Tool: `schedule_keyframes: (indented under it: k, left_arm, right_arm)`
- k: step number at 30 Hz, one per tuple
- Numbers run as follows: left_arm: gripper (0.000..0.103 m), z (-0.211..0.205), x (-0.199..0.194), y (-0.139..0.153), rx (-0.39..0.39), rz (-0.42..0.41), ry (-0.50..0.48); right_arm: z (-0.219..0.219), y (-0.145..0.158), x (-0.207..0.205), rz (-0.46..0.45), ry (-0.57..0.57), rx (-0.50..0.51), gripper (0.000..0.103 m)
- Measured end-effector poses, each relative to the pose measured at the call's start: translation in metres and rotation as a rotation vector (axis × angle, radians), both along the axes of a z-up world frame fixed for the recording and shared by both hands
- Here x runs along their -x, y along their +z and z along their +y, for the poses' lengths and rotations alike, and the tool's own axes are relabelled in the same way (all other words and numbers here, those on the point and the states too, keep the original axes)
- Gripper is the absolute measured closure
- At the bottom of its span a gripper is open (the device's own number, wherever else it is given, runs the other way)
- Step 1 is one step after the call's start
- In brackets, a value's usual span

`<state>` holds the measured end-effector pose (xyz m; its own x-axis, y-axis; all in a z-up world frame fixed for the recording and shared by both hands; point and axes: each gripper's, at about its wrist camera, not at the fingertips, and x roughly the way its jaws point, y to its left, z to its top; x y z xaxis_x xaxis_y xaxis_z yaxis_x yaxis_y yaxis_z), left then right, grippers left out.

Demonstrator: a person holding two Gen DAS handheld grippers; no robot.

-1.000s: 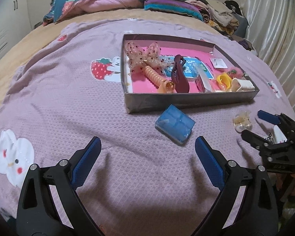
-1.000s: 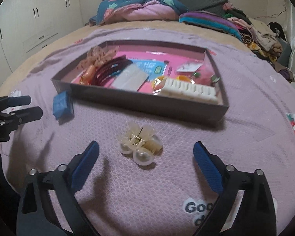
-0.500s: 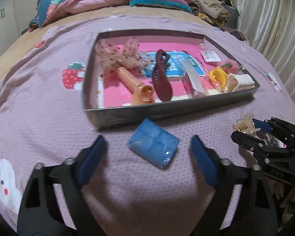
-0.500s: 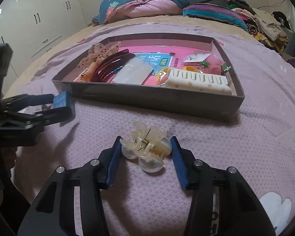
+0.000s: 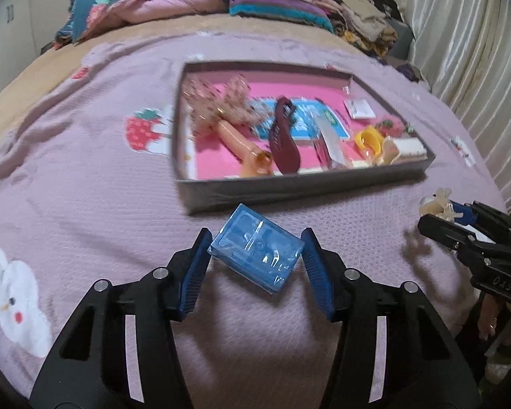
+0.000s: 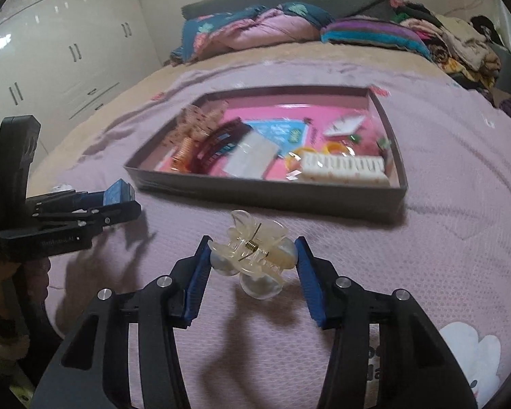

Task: Organize jewelry
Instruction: 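Carry the blue case and flower clip into the box and open both tools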

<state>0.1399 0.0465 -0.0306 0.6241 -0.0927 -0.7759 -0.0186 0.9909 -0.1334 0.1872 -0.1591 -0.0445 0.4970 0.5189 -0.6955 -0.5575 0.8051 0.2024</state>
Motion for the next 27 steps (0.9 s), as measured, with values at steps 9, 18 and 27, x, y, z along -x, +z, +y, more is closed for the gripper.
schedule_keyframes:
  k: [9, 18, 27]
  left_arm:
    - [0.058, 0.035, 0.006, 0.041, -0.004, -0.095, 0.086]
    - [0.058, 0.043, -0.009, 0.068, -0.009, -0.151, 0.106]
    - [0.058, 0.024, -0.037, 0.082, -0.044, -0.184, 0.068]
  right_arm:
    - [0.017, 0.033, 0.013, -0.076, 0.061, -0.022, 0.055]
    - [0.022, 0.058, 0.002, -0.141, 0.056, -0.02, 0.055]
    - [0.019, 0.081, -0.025, -0.198, 0.011, -0.036, 0.055]
